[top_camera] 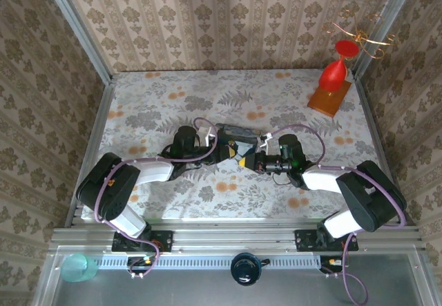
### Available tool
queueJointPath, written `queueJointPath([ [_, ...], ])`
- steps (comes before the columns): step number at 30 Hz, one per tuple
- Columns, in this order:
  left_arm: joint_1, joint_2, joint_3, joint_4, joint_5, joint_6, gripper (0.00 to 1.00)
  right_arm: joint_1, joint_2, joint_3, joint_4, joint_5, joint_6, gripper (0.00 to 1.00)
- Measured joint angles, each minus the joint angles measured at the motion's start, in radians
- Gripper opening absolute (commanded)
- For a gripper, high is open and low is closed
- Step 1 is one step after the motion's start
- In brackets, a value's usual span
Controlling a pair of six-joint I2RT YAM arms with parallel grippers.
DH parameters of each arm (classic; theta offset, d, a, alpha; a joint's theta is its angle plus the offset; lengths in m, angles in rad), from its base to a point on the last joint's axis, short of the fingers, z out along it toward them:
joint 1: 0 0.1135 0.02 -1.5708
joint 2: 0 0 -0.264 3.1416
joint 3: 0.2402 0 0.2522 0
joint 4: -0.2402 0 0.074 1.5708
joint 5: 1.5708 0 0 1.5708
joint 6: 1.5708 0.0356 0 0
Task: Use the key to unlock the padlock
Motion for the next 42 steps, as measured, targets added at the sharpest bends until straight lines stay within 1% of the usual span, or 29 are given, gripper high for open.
queueJointPath([
  [13,-0.001,0.018,0.0,0.065,-0.003,-0.047,0.0,-0.034,0.041,-0.042,0.172,-0.018,0.096,0.0],
  [17,-0.006,0.018,-0.002,0.075,-0.019,-0.061,0.0,-0.039,0.061,-0.045,0.221,-0.018,0.126,0.0],
  [33,-0.06,0.065,-0.002,0.154,-0.129,-0.113,0.0,-0.057,0.071,-0.068,0.238,0.026,0.196,0.0],
  [38,-0.067,0.066,0.003,0.156,-0.148,-0.116,0.0,-0.07,0.072,-0.068,0.242,0.044,0.225,0.0],
  [42,-0.07,0.069,0.006,0.161,-0.16,-0.12,0.0,-0.085,0.101,-0.068,0.284,0.043,0.256,0.0],
])
